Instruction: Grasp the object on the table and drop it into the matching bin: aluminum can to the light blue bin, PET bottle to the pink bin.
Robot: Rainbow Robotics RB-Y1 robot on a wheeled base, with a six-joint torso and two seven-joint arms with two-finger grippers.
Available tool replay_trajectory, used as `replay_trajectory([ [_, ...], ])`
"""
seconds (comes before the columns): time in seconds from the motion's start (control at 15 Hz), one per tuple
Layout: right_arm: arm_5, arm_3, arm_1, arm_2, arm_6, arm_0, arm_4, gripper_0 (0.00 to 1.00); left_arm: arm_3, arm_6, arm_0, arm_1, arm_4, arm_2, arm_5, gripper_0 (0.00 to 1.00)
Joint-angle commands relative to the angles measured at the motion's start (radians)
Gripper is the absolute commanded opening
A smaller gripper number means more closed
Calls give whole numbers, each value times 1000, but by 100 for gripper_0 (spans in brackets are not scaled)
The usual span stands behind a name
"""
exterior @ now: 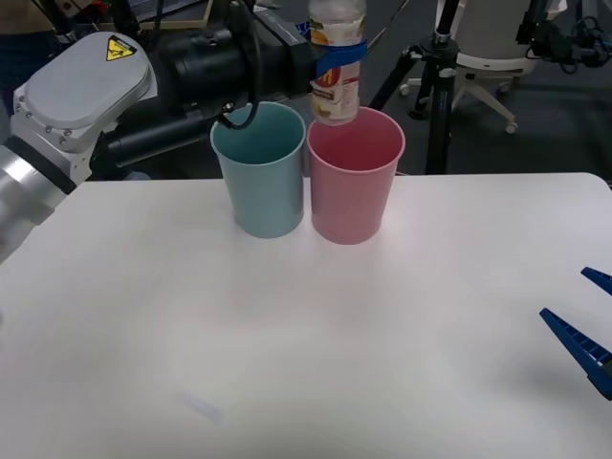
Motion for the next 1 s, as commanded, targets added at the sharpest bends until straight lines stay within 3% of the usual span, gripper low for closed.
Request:
replay_trajectory([
  [0.07,0,0,0,0,0,0,0,100,117,-1,-46,-94,-45,0,6,0],
  [0.33,0,0,0,0,0,0,0,100,186,4,-63,-160,-89,0,35,0],
  [0.93,0,0,0,0,0,0,0,100,195,28,-63,-186,-111,-3,35,0],
  [1.0,0,0,0,0,0,0,0,100,195,25,-63,-187,-111,-3,45,26],
])
